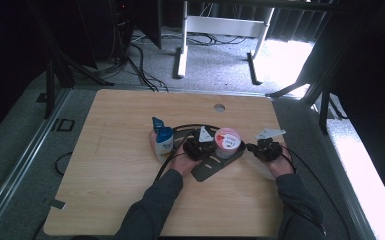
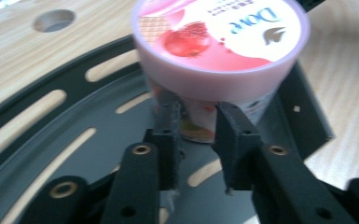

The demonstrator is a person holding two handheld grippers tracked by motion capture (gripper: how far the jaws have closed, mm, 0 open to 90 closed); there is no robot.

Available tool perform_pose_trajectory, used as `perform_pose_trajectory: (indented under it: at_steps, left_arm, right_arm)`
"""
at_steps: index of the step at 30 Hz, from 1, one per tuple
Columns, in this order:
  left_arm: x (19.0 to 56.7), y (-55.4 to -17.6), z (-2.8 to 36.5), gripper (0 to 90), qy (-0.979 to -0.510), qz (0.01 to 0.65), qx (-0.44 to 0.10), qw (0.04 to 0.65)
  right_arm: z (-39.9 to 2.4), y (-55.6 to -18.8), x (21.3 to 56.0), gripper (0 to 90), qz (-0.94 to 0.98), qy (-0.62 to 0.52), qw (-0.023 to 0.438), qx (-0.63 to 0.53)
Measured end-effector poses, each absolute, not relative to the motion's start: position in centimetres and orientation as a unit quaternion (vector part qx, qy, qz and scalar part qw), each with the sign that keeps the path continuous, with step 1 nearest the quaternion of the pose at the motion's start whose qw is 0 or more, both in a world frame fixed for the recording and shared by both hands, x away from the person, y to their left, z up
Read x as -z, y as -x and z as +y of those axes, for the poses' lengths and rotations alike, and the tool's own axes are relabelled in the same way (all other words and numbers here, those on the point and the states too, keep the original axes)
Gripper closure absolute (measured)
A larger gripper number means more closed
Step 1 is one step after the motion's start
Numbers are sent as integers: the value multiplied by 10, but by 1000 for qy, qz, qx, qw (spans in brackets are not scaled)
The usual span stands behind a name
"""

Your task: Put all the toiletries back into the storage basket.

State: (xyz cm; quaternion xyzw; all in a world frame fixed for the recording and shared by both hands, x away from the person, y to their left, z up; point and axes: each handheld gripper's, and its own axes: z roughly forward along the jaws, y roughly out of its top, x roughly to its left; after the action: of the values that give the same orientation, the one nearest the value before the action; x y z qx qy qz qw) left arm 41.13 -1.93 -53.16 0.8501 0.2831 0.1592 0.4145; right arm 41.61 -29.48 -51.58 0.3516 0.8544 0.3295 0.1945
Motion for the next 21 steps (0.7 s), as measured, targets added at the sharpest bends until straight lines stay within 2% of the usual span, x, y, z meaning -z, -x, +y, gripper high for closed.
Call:
perform_pose_trajectory:
  at_steps: [6, 21]
  left_arm:
    - [532, -414, -22, 822, -843, 307, -176, 404]
    - [533, -417, -28, 857, -839, 319, -168, 407]
  right_arm:
    - [-294, -425, 522, 900, 840, -384, 201, -325]
    - [-293, -430, 525, 900, 837, -395, 190, -329]
